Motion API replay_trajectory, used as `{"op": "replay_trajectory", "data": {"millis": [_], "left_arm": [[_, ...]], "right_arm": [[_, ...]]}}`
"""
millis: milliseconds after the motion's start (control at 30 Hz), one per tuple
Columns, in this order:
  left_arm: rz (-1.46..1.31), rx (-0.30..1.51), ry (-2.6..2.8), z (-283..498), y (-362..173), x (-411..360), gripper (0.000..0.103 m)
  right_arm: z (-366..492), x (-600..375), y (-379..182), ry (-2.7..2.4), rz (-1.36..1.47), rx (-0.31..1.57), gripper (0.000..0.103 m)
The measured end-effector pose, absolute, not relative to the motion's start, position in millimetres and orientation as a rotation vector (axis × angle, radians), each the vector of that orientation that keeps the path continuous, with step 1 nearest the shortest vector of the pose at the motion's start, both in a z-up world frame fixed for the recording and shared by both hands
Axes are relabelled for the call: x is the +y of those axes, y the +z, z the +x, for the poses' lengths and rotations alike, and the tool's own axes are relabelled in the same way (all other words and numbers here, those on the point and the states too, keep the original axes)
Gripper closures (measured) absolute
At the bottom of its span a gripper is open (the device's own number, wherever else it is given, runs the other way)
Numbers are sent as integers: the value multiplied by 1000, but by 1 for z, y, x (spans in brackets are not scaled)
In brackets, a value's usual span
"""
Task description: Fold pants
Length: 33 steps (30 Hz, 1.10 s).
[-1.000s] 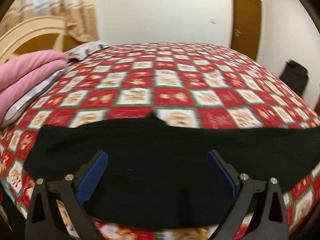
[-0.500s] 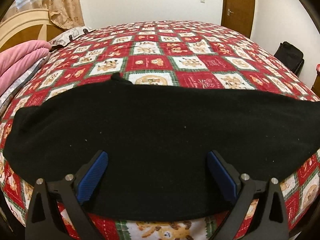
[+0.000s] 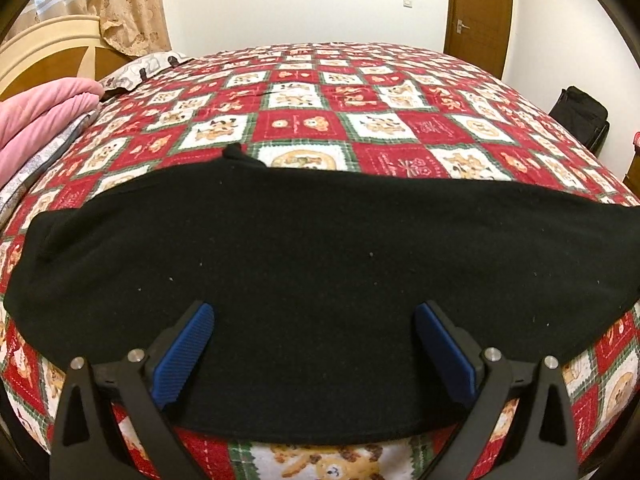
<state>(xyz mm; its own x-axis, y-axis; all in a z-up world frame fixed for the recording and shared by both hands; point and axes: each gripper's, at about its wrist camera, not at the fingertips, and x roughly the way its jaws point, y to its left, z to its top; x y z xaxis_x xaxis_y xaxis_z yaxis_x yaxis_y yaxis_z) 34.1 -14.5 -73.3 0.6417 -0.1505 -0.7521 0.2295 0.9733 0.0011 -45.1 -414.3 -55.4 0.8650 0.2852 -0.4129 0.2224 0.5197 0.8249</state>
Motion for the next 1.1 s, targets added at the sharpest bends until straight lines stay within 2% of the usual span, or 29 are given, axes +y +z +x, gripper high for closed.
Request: {"op": "replay_trajectory", "data": {"millis": [100, 267, 400, 533, 800, 833, 867, 900, 1000, 1100], "left_arm": [[102, 848, -219, 34, -73, -14, 0], [100, 849, -216, 35, -74, -14, 0], [101, 850, -214, 36, -74, -14, 0], [98, 850, -208, 37, -73, -15, 0], [101, 851, -208, 37, -73, -14, 0], [101, 851, -209, 37, -73, -14, 0], [100, 852, -211, 37, -73, -14, 0], [101, 853, -212, 37, -73, -14, 0], [102, 853, -214, 38, -73, -15, 0], [101, 853, -213, 38, -73, -15, 0]], "right_arm": [[-51, -433, -60, 9, 1080, 451, 55], [-75, -482, -37, -148, 1062, 288, 55], [-102, -501, -27, -217, 1093, 310, 55], [-132, -499, -7, -384, 955, 287, 55], [-91, -511, -10, -388, 803, 462, 55], [-83, -512, -10, -393, 777, 483, 60], [-81, -513, -11, -391, 757, 498, 72], [-74, -513, -13, -377, 734, 541, 94], [-69, -513, -6, -371, 727, 593, 94], [-83, -503, 27, -312, 751, 564, 94]]}}
